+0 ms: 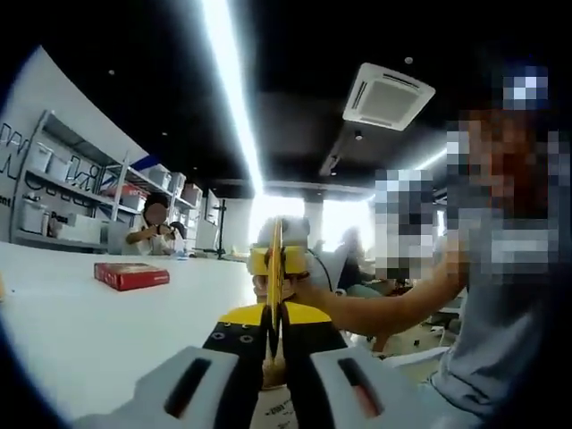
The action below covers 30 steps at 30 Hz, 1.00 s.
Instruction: Tear open the coffee pouch, take out the coffee, and pour the coffee from the pouch into the cup
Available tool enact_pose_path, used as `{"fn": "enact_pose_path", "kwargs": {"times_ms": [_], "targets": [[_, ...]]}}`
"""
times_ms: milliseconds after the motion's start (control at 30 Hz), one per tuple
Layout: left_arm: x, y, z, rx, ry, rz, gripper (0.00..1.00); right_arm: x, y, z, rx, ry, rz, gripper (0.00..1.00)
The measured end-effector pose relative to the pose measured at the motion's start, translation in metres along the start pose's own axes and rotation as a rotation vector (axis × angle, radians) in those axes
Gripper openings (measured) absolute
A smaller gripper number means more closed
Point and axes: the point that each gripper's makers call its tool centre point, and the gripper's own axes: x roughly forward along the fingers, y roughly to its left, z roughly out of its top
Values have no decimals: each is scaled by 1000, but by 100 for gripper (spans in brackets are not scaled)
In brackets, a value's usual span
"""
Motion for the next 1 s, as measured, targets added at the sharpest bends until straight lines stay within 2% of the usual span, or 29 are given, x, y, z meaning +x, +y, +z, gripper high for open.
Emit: {"fn": "enact_pose_path", "kwargs": {"times_ms": [167,333,567,767,1000], "targets": [[0,0,-1,0,1,-1,10,5,-2,-2,-23,99,-54,8],[-2,0,3,4,-15,-3,10,15,4,4,-59,172,-63,8],[-1,-2,3,6,-21,-9,10,17,5,5,-72,214,-65,8],[1,-4,1,30,-7,-10,9,17,5,3,-53,233,-76,8],[0,-6,4,70,-23,-10,6,19,7,6,-76,248,-81,8]]}}
